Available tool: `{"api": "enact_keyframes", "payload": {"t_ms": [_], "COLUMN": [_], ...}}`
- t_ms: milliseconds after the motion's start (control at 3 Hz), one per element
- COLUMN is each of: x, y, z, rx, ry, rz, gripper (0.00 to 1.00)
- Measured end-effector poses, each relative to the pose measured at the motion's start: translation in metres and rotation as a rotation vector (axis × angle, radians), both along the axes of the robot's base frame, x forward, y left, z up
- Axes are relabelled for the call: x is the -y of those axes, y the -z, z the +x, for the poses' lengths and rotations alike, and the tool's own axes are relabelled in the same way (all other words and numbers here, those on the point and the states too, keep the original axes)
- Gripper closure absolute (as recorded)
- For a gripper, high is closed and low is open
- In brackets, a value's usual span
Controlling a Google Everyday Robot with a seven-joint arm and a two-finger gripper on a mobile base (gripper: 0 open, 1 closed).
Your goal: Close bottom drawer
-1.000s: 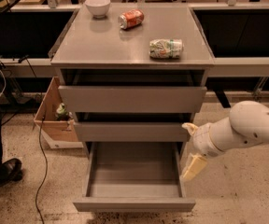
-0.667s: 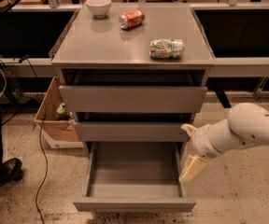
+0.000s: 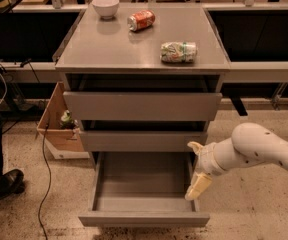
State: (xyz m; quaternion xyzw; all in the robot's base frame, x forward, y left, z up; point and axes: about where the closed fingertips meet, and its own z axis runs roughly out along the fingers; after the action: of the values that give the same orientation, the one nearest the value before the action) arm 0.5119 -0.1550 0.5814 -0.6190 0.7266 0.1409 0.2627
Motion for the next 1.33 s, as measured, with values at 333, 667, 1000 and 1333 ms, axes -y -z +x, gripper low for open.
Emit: {"api": "enact_keyframes", "payload": {"t_ms": [333, 667, 1000, 1333], "x": [-0.012, -0.021, -0.026, -0.026], "y": [0.045, 0.084, 0.133, 0.133], "z": [0.014, 0.024, 0.029, 0.029], "rx": [0.004, 0.010, -0.013, -0.013], "ry": [-0.007, -0.019, -0.002, -0.002], "rz": [0.022, 0.047, 0.069, 0.069], "gripper": [0.00, 0.00, 0.00, 0.00]}}
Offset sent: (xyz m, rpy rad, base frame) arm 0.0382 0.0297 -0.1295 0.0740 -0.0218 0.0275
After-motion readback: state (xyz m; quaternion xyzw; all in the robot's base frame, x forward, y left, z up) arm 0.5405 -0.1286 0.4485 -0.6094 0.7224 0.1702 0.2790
